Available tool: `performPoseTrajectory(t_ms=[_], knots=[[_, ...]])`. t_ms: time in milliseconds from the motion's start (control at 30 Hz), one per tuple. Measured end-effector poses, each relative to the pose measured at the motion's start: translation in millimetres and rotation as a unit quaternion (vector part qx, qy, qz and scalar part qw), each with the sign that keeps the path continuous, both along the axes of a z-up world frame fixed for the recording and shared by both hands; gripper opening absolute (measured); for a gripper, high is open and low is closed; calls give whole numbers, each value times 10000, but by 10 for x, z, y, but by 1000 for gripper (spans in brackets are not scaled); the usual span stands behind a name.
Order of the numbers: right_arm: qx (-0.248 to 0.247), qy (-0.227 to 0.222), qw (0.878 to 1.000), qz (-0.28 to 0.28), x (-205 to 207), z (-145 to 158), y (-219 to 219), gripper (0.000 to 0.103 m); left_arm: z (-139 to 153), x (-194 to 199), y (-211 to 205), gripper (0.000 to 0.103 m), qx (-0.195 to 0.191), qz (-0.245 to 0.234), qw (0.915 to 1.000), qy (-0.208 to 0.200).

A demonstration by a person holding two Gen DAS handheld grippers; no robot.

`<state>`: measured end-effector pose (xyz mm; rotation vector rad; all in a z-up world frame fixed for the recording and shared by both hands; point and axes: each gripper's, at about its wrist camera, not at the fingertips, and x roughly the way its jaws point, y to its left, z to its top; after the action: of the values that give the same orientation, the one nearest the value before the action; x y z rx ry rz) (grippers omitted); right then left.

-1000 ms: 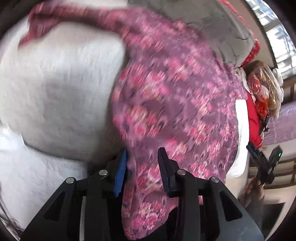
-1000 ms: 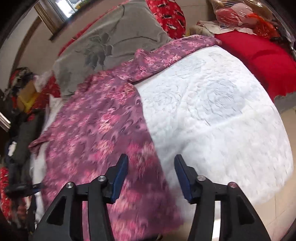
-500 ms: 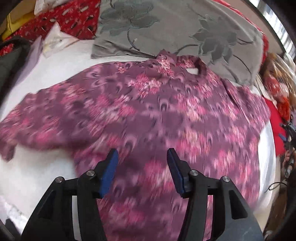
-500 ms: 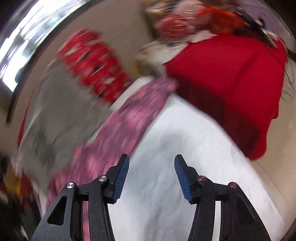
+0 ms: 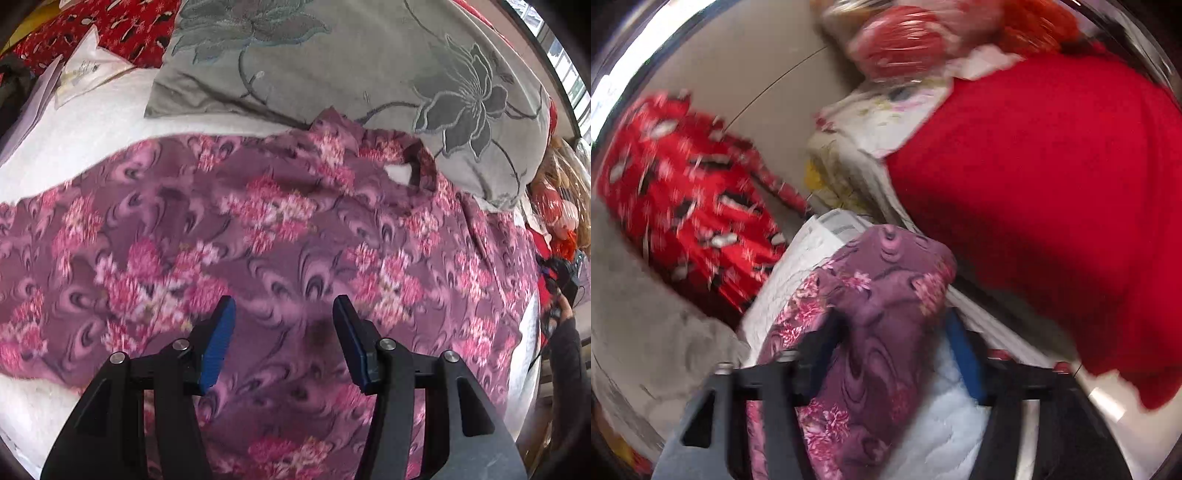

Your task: Fold small clothes

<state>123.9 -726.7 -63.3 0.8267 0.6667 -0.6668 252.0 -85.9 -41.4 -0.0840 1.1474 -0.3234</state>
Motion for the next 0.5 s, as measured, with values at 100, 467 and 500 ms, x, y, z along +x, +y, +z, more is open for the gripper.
performPoseTrajectory(t_ms=[100, 467, 500], knots=[[-288, -240, 9993, 36, -157, 219, 0, 9, 98, 78, -26, 53, -36, 60, 9999, -140], [-428, -851, 9953, -165, -580, 544, 240, 9, -88, 127, 130, 54, -212, 287, 9990, 266], [-385, -965, 9946, 28, -524, 582, 364, 9, -81, 115, 160, 54, -282, 292, 9987, 305]])
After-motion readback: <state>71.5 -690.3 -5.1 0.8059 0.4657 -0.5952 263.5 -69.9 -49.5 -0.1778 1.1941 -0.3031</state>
